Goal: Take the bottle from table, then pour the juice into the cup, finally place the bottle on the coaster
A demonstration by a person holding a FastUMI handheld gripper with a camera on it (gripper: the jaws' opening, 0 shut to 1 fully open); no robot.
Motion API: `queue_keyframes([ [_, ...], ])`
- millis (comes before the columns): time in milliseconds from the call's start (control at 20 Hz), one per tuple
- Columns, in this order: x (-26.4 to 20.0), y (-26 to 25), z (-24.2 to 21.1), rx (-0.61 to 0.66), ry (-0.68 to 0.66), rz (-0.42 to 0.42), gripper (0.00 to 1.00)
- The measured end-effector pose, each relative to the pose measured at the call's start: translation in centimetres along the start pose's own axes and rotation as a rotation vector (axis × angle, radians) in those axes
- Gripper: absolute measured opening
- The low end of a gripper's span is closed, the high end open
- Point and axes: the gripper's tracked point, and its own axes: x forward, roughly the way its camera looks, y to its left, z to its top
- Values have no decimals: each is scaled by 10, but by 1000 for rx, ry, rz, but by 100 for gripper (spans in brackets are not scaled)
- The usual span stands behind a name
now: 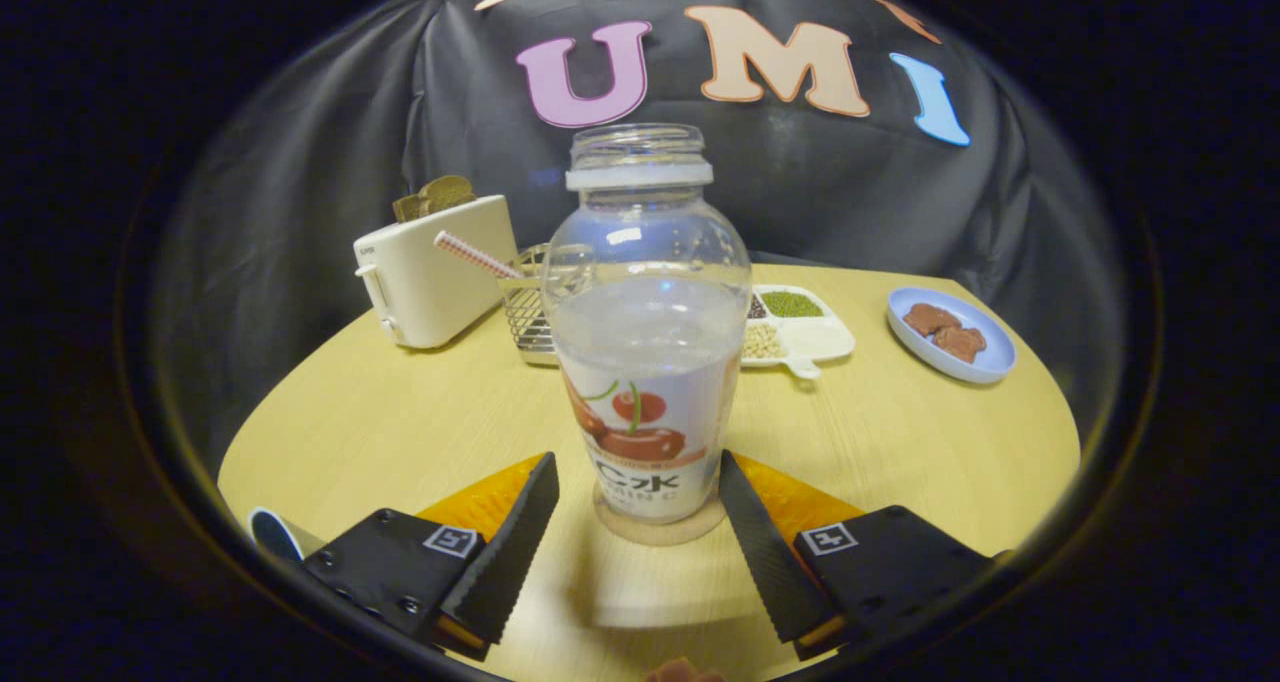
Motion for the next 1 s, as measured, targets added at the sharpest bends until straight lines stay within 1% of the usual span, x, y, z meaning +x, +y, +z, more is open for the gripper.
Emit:
queue_keyframes([
  [200, -24, -2, -7, 8, 11, 0, 100],
  [400, -68, -3, 7, 39, -7, 16, 100],
  [550, -110, -3, 34, 70, -42, 32, 100],
  [700, -157, -8, 70, 46, -101, 39, 100],
  [850, -205, -6, 100, 64, -142, 79, 99],
  [950, -234, -15, 120, 43, -175, 72, 99],
  [1000, -249, -22, 132, 23, -193, 56, 99],
])
